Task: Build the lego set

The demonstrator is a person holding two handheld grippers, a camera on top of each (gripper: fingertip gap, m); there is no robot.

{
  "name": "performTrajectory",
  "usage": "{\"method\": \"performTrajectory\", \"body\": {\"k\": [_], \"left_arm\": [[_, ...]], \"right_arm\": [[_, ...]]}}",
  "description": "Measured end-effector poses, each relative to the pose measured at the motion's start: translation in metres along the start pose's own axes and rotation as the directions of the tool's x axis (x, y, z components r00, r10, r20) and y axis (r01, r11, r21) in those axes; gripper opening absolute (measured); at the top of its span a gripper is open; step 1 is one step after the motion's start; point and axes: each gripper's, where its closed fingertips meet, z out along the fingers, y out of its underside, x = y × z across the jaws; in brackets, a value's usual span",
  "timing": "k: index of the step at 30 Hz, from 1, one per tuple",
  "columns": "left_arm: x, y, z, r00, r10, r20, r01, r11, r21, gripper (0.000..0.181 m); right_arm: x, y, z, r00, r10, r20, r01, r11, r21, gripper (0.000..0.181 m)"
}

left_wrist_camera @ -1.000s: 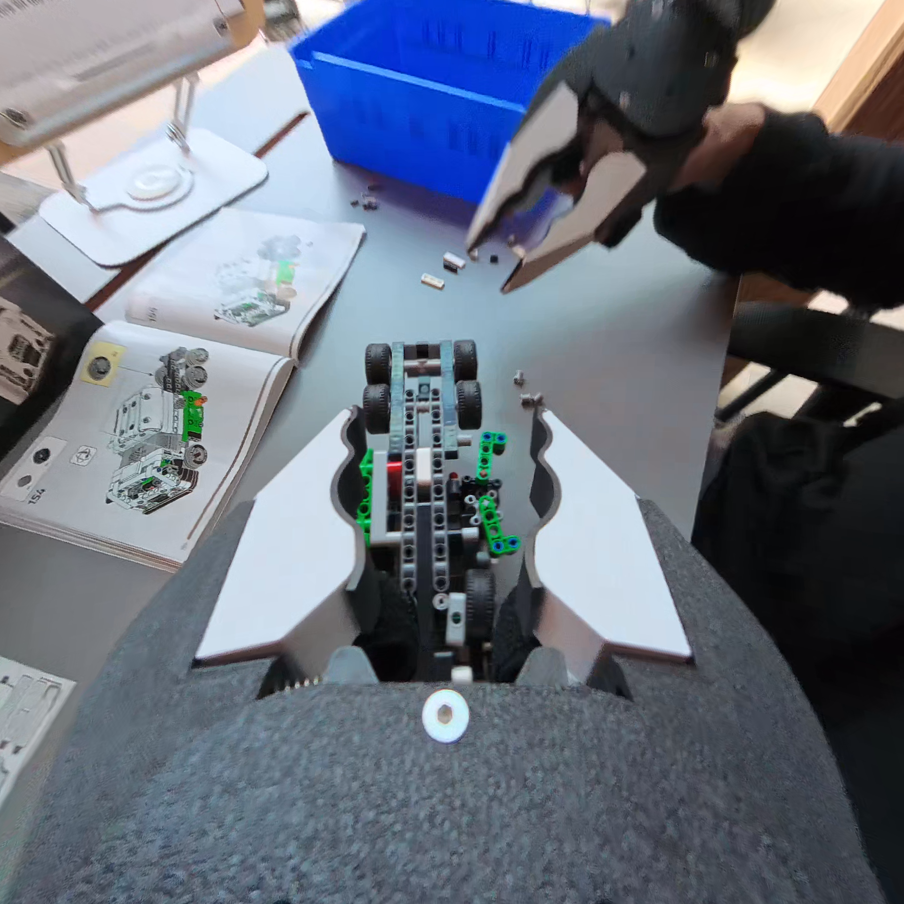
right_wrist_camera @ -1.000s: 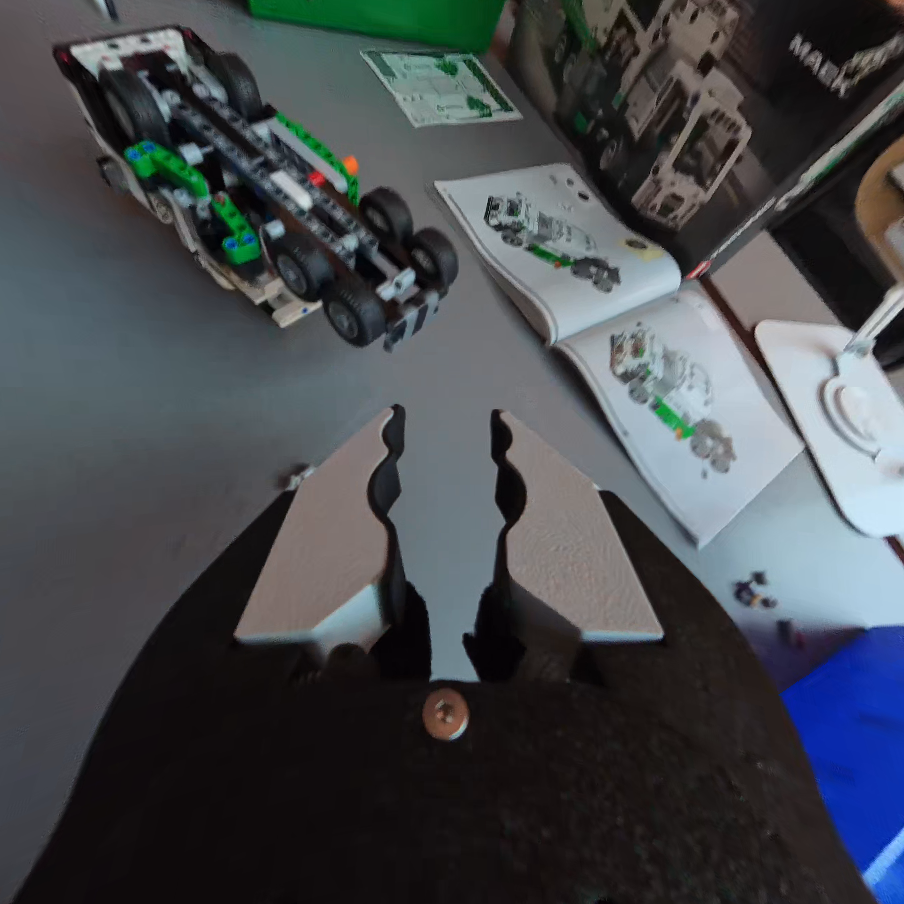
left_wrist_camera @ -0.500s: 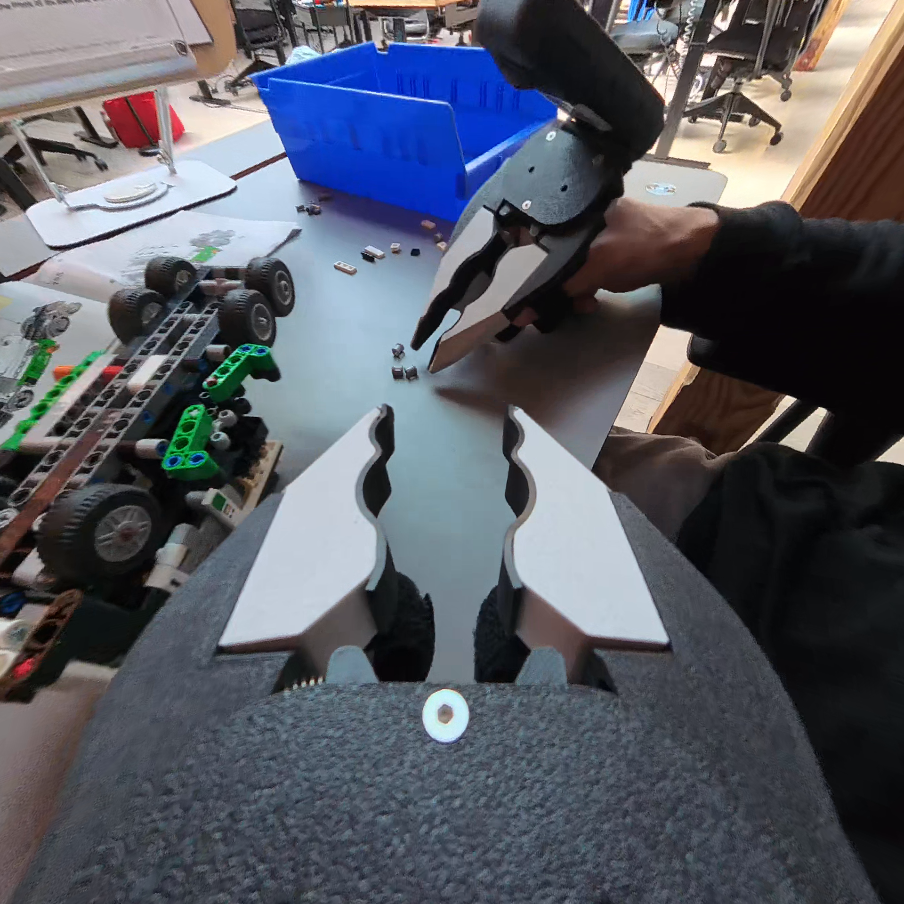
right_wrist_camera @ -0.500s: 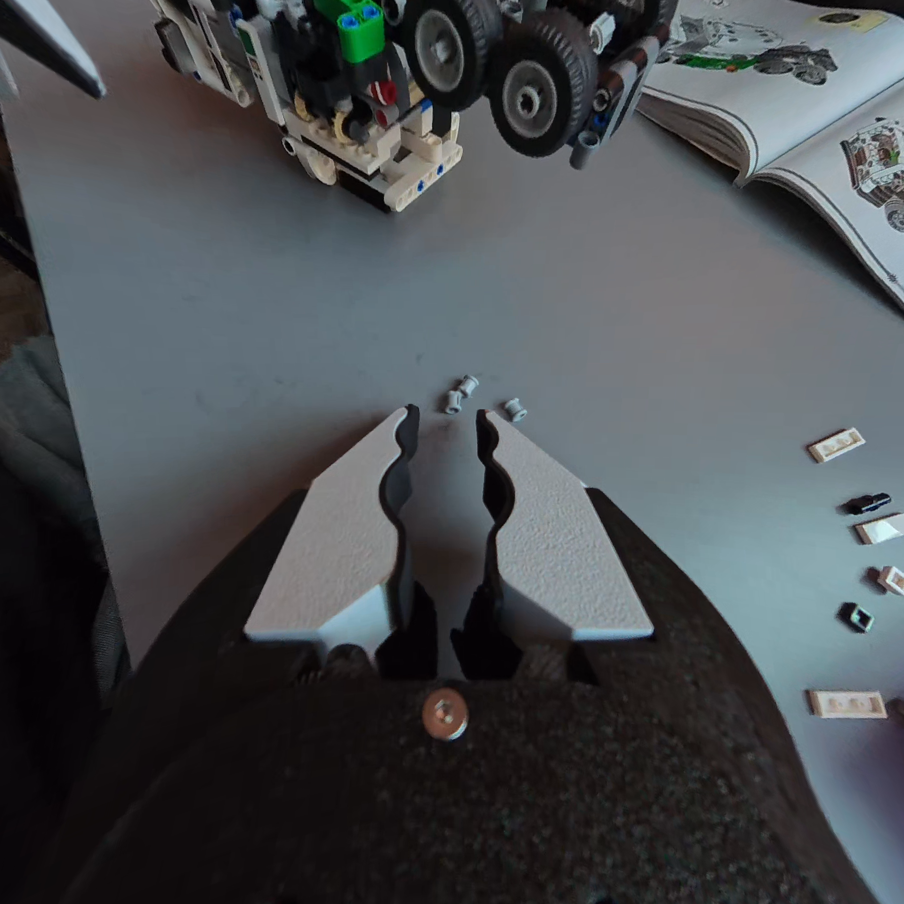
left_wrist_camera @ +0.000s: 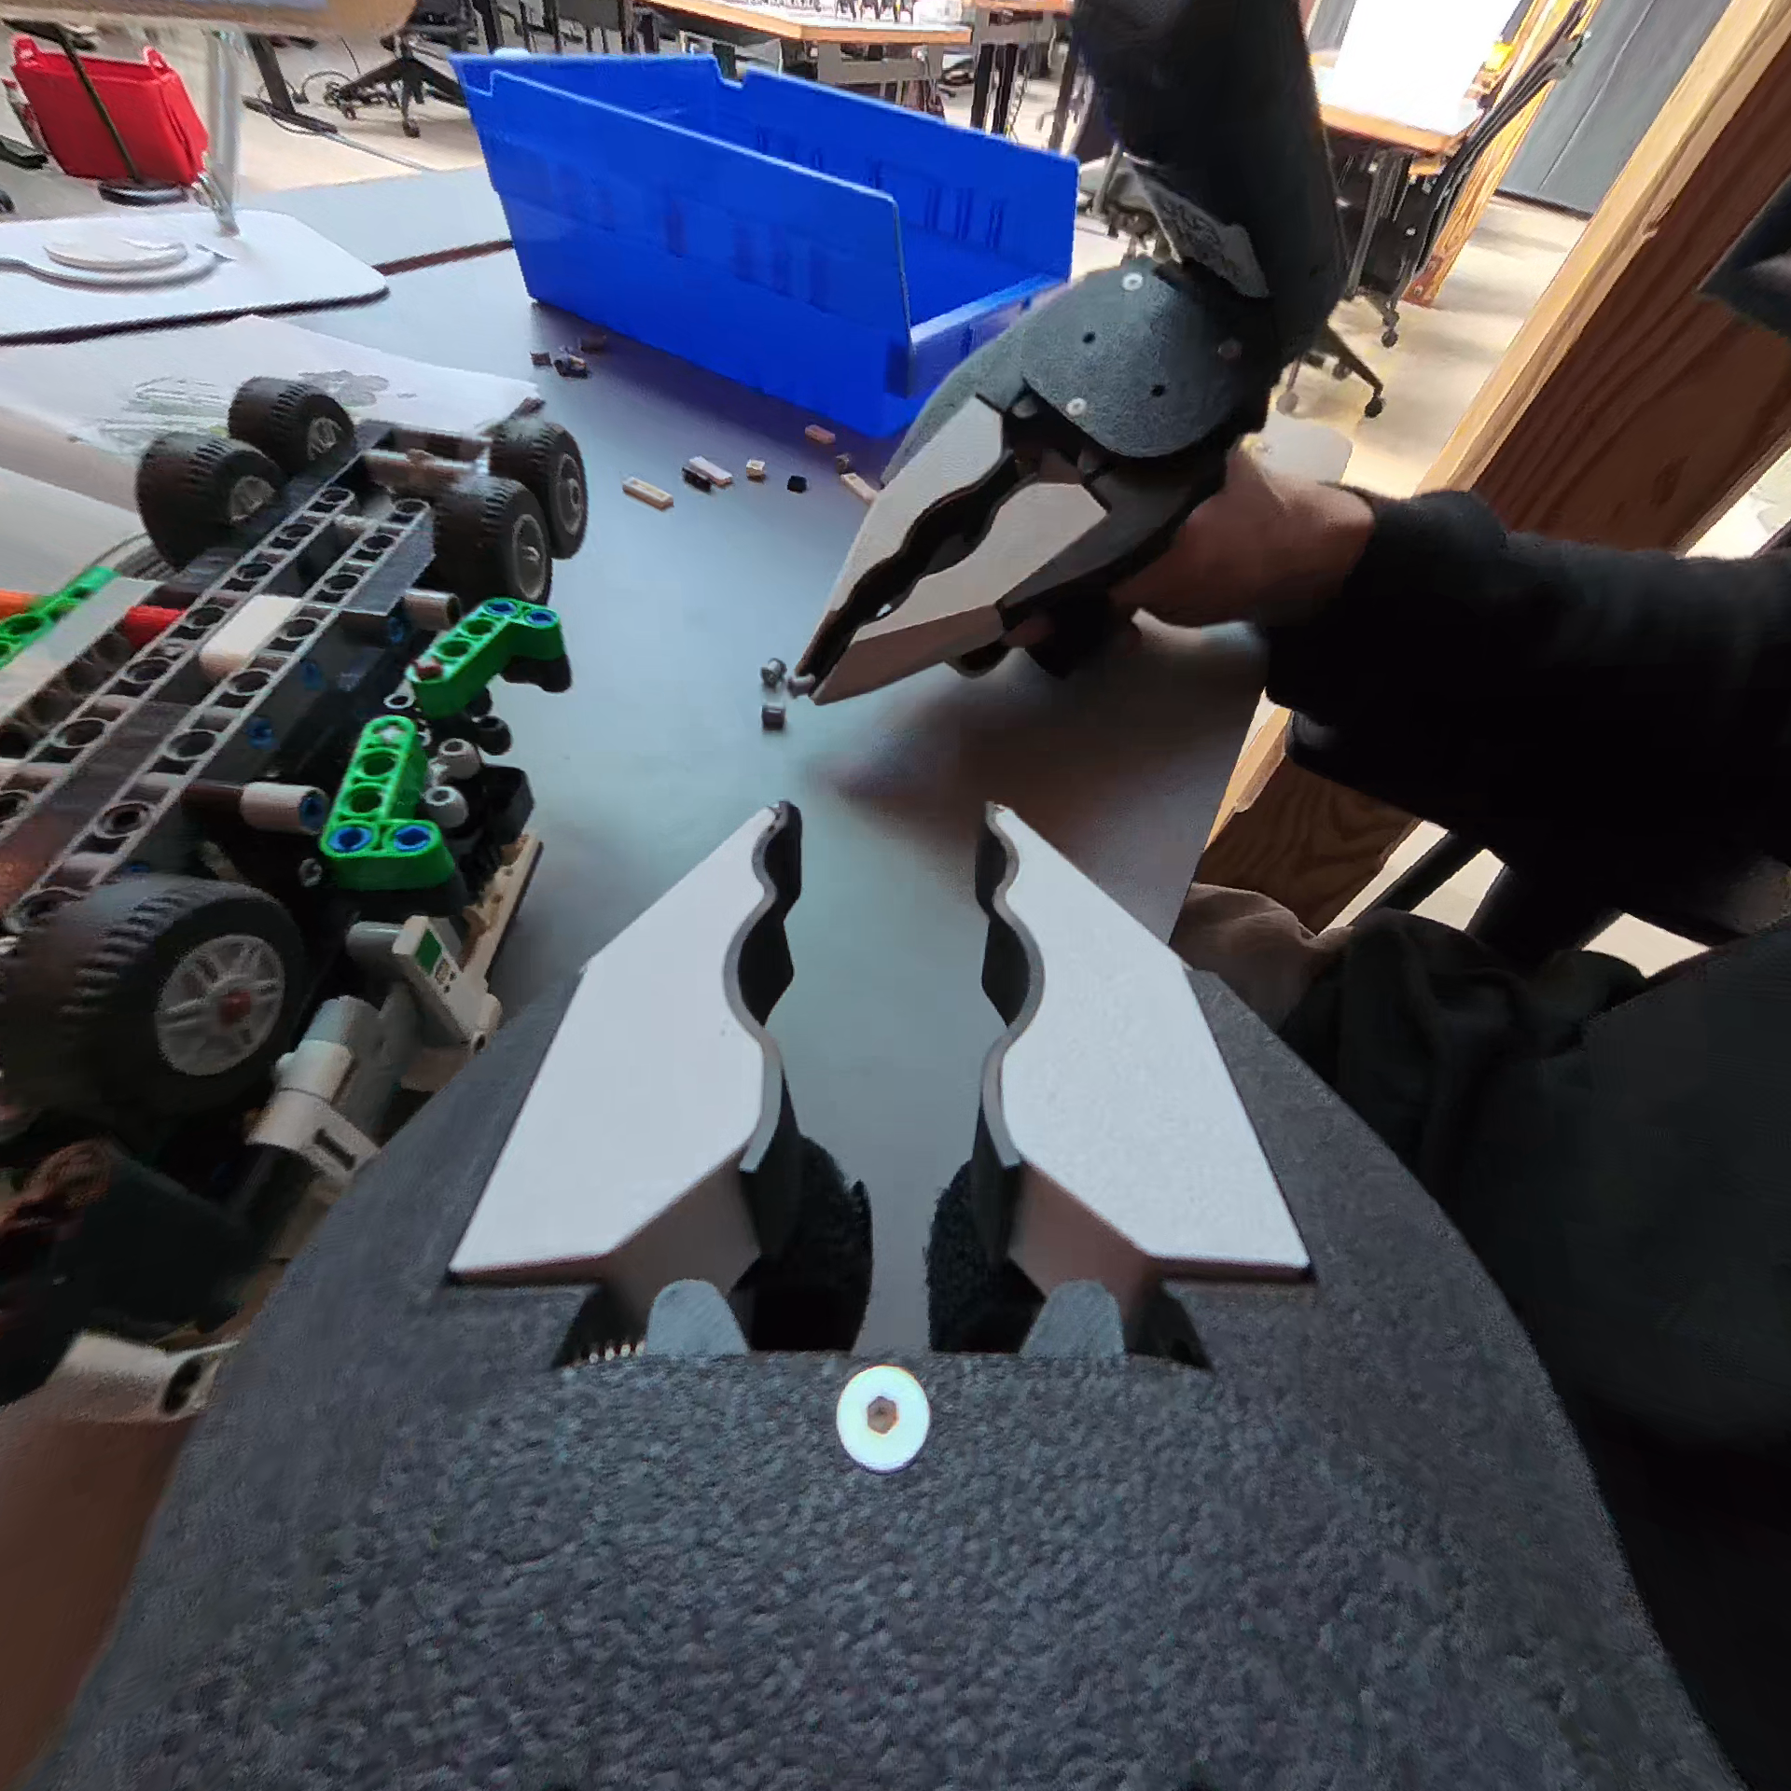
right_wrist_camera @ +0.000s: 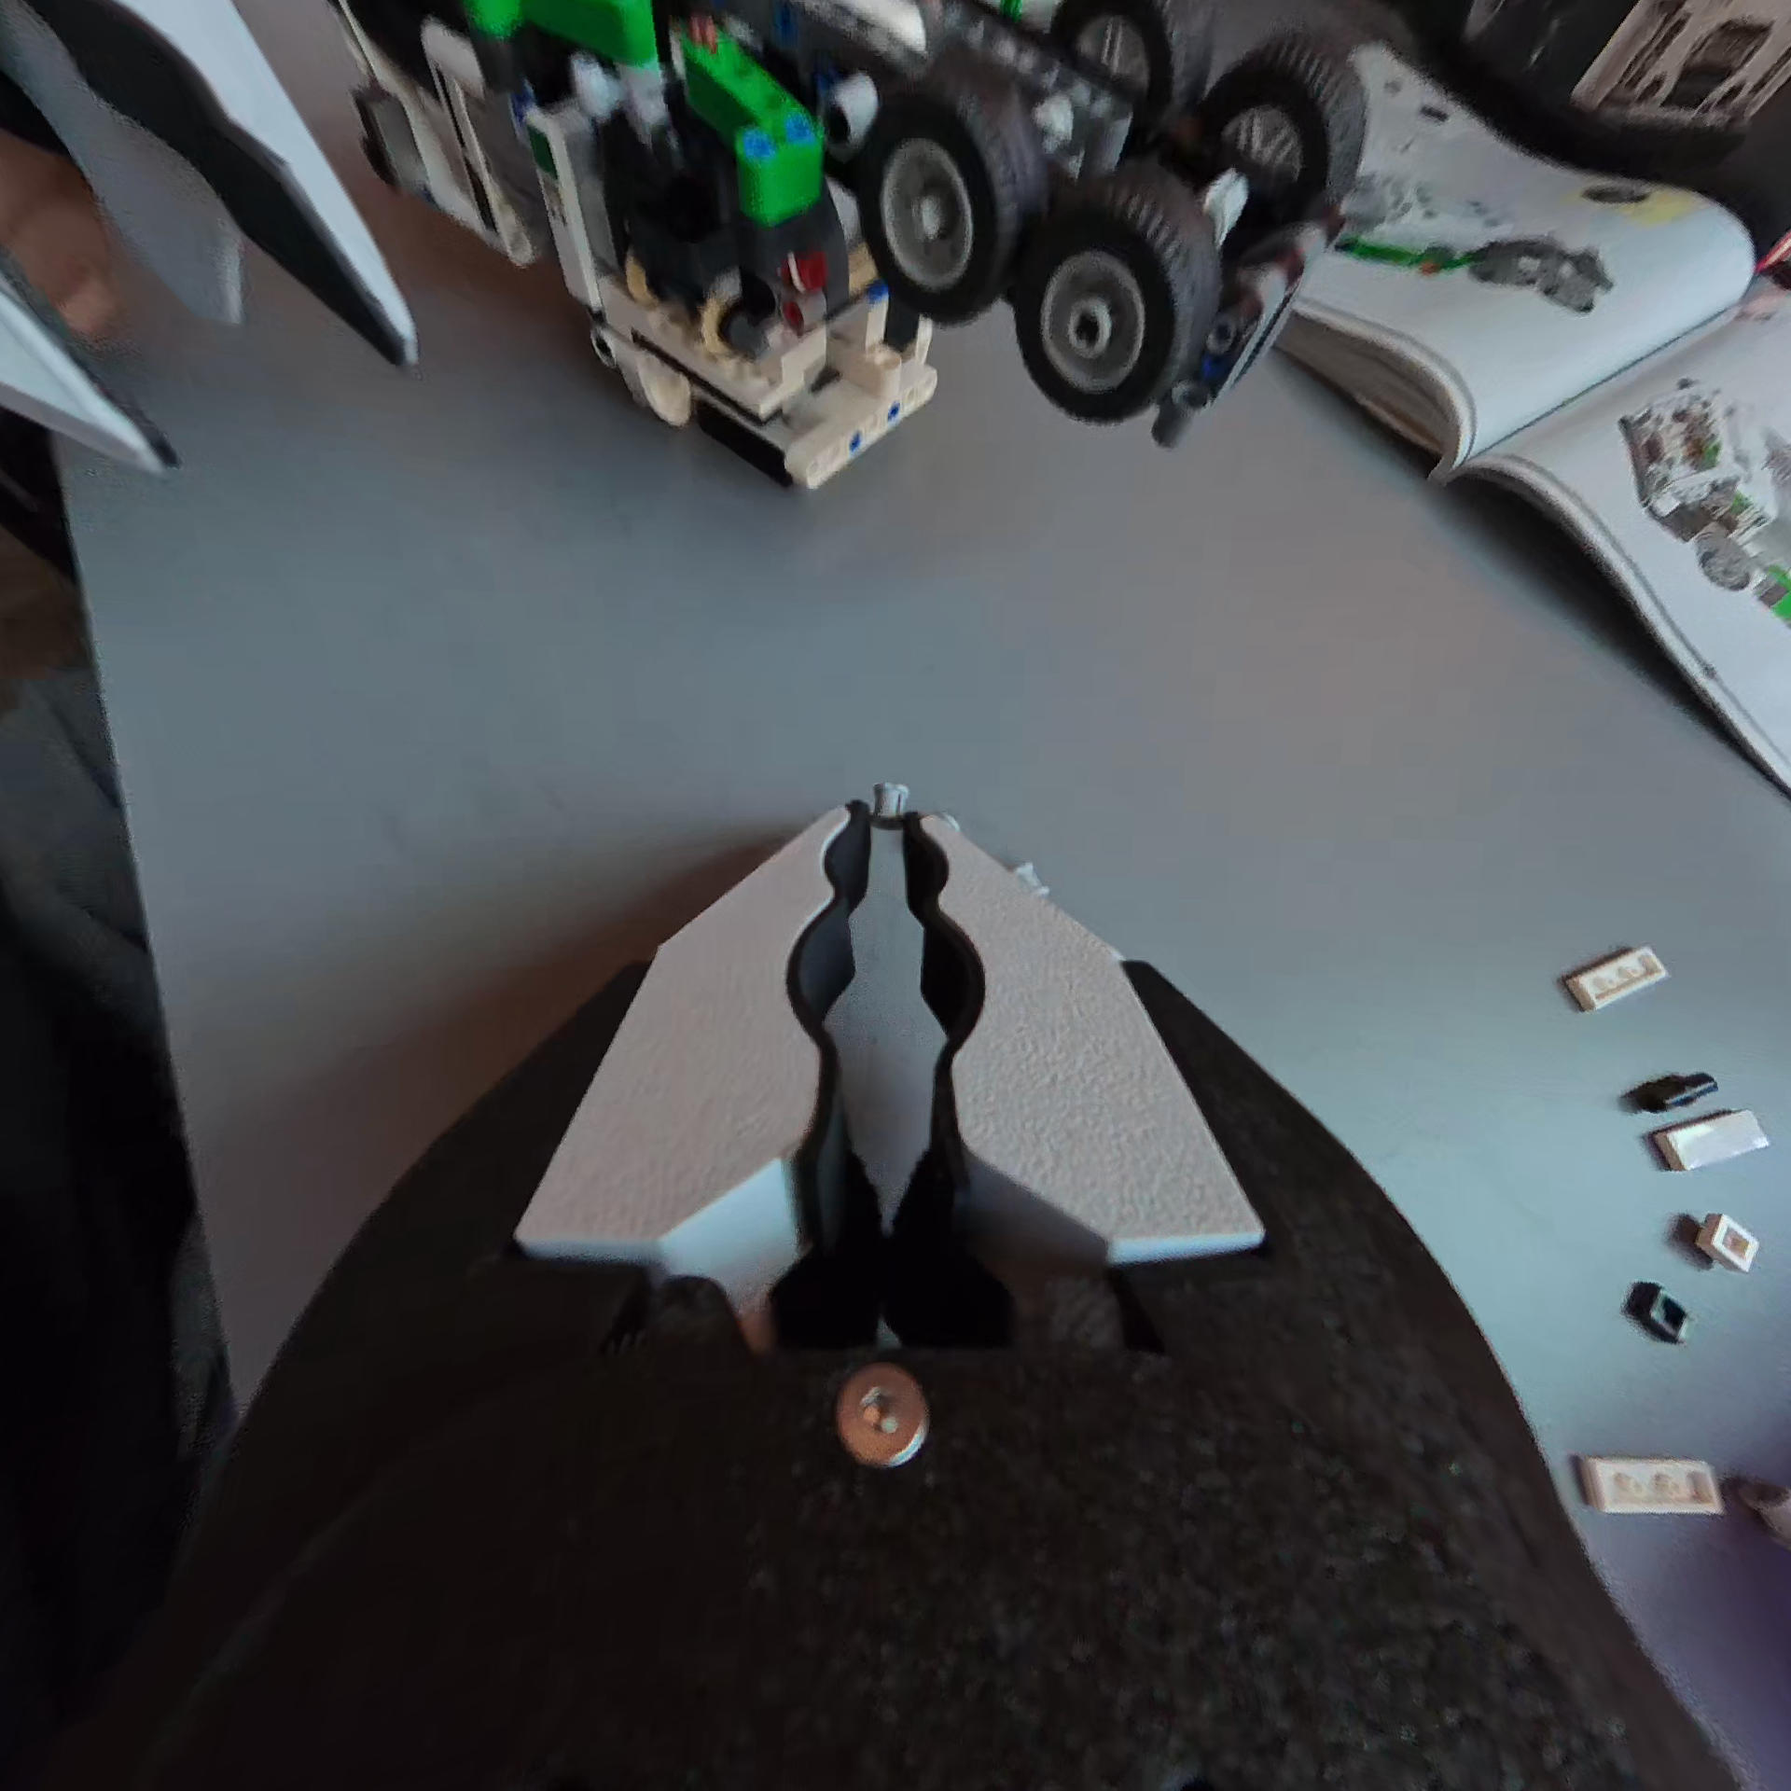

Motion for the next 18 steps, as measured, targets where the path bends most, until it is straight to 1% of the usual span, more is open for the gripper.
{"method": "performTrajectory", "body": {"k": [1, 3, 5, 6, 8, 9, 11, 13, 16, 18], "left_arm": [[0.0, -0.005, -0.003, 1.0, -0.011, -0.004, 0.011, 1.0, 0.017, 0.034], [0.001, -0.015, -0.008, 1.0, 0.007, -0.017, -0.006, 0.999, 0.05, 0.035], [-0.003, -0.023, -0.013, 0.997, 0.076, 0.021, -0.077, 0.994, 0.072, 0.043], [-0.006, -0.026, -0.014, 0.992, 0.115, 0.045, -0.118, 0.99, 0.08, 0.045], [-0.01, -0.033, -0.016, 0.981, 0.173, 0.087, -0.181, 0.979, 0.092, 0.045], [-0.011, -0.037, -0.017, 0.976, 0.193, 0.101, -0.203, 0.974, 0.101, 0.045], [-0.012, -0.047, -0.019, 0.972, 0.211, 0.108, -0.224, 0.966, 0.131, 0.045], [-0.013, -0.057, -0.022, 0.973, 0.207, 0.106, -0.223, 0.96, 0.172, 0.045], [-0.014, -0.069, -0.028, 0.976, 0.2, 0.084, -0.214, 0.951, 0.224, 0.047], [-0.02, -0.074, -0.03, 0.974, 0.204, 0.096, -0.221, 0.948, 0.231, 0.055]], "right_arm": [[-0.002, -0.011, -0.006, 1.0, 0.027, -0.013, -0.026, 0.998, 0.063, 0.006], [-0.008, -0.044, -0.026, 0.994, 0.106, -0.028, -0.095, 0.959, 0.266, 0.005], [-0.017, -0.072, -0.045, 0.972, 0.228, 0.054, -0.227, 0.86, 0.458, 0.005], [-0.022, -0.081, -0.052, 0.96, 0.26, 0.104, -0.275, 0.802, 0.531, 0.005], [-0.029, -0.092, -0.061, 0.958, 0.238, 0.161, -0.285, 0.724, 0.628, 0.005], [-0.031, -0.094, -0.063, 0.961, 0.216, 0.171, -0.275, 0.703, 0.656, 0.005], [-0.028, -0.096, -0.065, 0.966, 0.209, 0.153, -0.256, 0.682, 0.685, 0.005], [-0.029, -0.101, -0.069, 0.965, 0.19, 0.182, -0.263, 0.655, 0.709, 0.005], [-0.026, -0.103, -0.067, 0.963, 0.196, 0.187, -0.27, 0.651, 0.709, 0.005], [-0.024, -0.103, -0.064, 0.96, 0.211, 0.186, -0.28, 0.65, 0.707, 0.005]]}}
